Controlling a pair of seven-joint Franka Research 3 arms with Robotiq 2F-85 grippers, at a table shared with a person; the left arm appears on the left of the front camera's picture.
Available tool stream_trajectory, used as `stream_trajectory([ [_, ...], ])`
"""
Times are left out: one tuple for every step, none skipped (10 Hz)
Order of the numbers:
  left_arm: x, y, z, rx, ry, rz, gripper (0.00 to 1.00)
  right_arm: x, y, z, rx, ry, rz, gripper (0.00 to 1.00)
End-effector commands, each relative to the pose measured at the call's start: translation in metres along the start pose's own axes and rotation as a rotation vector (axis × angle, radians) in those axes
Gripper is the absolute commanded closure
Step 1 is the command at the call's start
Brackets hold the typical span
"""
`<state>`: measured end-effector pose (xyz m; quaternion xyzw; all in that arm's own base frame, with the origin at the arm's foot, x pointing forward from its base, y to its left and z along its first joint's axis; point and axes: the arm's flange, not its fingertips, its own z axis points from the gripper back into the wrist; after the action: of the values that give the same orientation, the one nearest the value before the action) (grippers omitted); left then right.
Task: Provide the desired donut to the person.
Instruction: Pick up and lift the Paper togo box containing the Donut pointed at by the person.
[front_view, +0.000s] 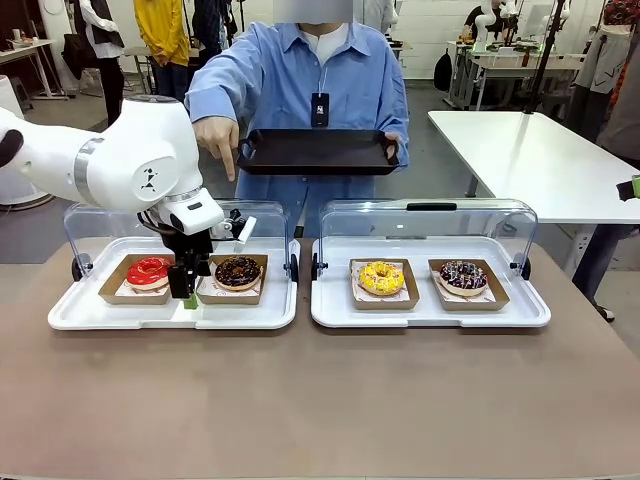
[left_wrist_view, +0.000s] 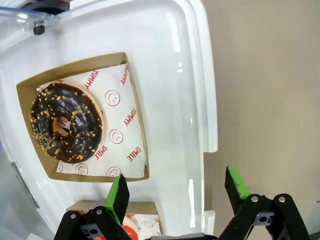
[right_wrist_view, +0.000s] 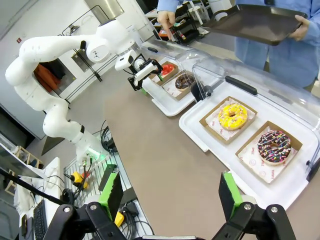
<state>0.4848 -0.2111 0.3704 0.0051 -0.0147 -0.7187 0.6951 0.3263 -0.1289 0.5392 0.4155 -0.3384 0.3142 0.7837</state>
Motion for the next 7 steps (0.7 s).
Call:
stream_trajectory([
  [-0.004, 0.01, -0.005, -0.004, -0.042, -0.011, 0.0, 0.0, -0.001, 0.0, 0.0, 0.002, -0.003, 0.0],
  [-0.005, 0.012, -0.01, -0.001, -0.051, -0.013, 0.0, 0.0, -0.001, 0.0, 0.0, 0.002, -0.003, 0.0],
  [-0.006, 0.014, -0.014, 0.005, -0.054, -0.012, 0.0, 0.0, -0.001, 0.0, 0.0, 0.002, -0.003, 0.0],
  [-0.006, 0.016, -0.018, 0.005, -0.057, -0.008, 0.0, 0.0, -0.001, 0.0, 0.0, 0.002, -0.003, 0.0],
  [-0.006, 0.017, -0.023, 0.002, -0.059, -0.002, 0.0, 0.0, -0.001, 0.0, 0.0, 0.002, -0.003, 0.0],
  [-0.005, 0.019, -0.028, 0.003, -0.058, 0.0, 0.0, 0.0, -0.001, 0.0, 0.0, 0.002, -0.003, 0.0],
  [-0.005, 0.021, -0.032, 0.008, -0.06, 0.004, 0.0, 0.0, -0.001, 0.0, 0.0, 0.002, -0.003, 0.0],
])
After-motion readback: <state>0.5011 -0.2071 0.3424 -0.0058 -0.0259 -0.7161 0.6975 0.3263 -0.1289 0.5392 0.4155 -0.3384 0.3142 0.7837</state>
